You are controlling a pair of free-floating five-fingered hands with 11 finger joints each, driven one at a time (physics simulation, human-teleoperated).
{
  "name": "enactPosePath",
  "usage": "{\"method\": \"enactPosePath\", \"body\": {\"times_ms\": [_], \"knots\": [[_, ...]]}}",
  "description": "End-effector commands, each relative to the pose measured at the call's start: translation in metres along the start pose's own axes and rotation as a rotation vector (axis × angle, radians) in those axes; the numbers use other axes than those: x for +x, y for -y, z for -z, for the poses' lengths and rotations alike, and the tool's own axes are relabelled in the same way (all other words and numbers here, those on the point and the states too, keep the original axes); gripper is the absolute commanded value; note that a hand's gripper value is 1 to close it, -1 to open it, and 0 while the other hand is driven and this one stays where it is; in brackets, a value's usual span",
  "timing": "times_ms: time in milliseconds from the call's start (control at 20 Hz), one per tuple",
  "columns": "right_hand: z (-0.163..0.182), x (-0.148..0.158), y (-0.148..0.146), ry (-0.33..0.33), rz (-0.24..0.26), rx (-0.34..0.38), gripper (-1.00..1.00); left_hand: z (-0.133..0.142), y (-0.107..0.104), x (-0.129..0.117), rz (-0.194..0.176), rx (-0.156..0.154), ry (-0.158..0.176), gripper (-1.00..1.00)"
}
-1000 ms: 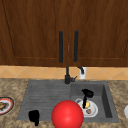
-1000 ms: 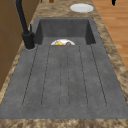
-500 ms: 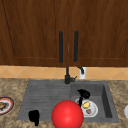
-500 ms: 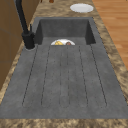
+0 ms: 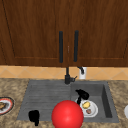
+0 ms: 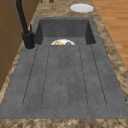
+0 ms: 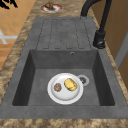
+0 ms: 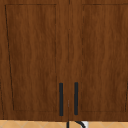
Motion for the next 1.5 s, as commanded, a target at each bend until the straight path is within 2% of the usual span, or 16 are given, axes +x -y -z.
{"method": "enactPosePath", "body": {"times_ms": [0,600,950,1450], "knots": [[-0.015,0.003,0.002,-0.017,0.133,-0.024,-1.0,0.0,0.0,0.0,0.0,0.0,0.0,0.0],[-0.055,0.016,0.016,-0.054,0.162,-0.078,-1.0,0.0,0.0,0.0,0.0,0.0,0.0,0.0],[-0.073,0.024,0.027,-0.107,0.181,-0.137,-1.0,0.0,0.0,0.0,0.0,0.0,0.0,0.0],[-0.102,0.037,0.045,-0.177,0.235,-0.219,-1.0,0.0,0.0,0.0,0.0,0.0,0.0,0.0]]}}
